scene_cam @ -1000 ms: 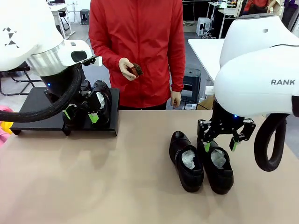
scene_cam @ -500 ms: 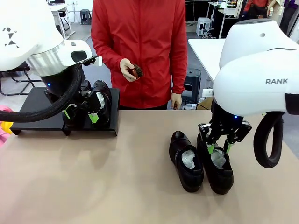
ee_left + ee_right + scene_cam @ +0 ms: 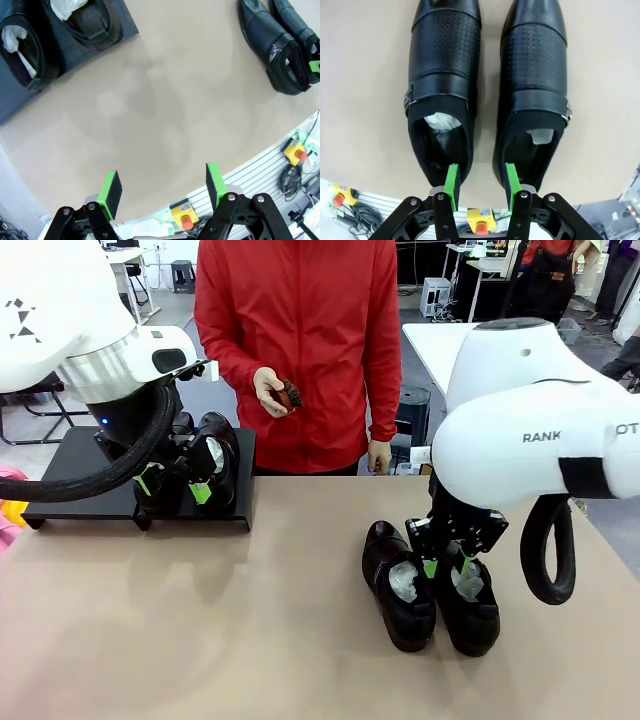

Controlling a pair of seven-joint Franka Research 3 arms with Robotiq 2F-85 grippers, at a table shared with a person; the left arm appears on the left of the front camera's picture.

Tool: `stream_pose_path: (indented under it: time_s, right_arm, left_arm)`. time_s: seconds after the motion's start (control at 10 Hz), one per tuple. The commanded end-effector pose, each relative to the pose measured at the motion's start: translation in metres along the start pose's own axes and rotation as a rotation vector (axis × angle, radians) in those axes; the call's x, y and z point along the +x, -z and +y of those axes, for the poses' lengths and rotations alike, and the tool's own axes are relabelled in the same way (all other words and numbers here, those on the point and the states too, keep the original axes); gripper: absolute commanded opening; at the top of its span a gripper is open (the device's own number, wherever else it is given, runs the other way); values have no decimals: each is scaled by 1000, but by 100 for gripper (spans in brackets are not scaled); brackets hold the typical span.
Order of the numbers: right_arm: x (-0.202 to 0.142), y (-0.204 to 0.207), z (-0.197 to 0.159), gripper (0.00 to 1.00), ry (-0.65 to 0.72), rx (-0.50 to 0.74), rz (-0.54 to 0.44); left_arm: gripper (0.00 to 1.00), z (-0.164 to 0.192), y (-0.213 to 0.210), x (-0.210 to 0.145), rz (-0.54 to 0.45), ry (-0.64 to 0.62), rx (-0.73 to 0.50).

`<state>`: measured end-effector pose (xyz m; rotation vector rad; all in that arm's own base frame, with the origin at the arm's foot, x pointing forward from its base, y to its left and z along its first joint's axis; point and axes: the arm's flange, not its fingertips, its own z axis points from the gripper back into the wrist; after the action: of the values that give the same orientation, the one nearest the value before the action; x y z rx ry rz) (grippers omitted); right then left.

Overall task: Organize the shoes by placing them on the stand.
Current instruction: Pick up one Shoe and place it in the middle of the table.

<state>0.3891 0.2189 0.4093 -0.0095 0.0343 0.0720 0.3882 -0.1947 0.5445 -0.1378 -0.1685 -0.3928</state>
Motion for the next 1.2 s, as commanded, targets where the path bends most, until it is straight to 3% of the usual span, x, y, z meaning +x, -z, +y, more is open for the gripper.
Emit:
stream_pose_path:
  time_s: [0.0,1.0,1.1]
  right_arm:
    - [11,5,0,49,-43,25,-4]
    - [22,56,8,49,-36,44,19]
    - [22,59,7,44,-41,47,10]
  left_arm:
    - [87,2,2,-4,-13,2,-13]
    - [87,2,2,-4,-13,2,-13]
    - [87,2,2,-4,-13,2,-13]
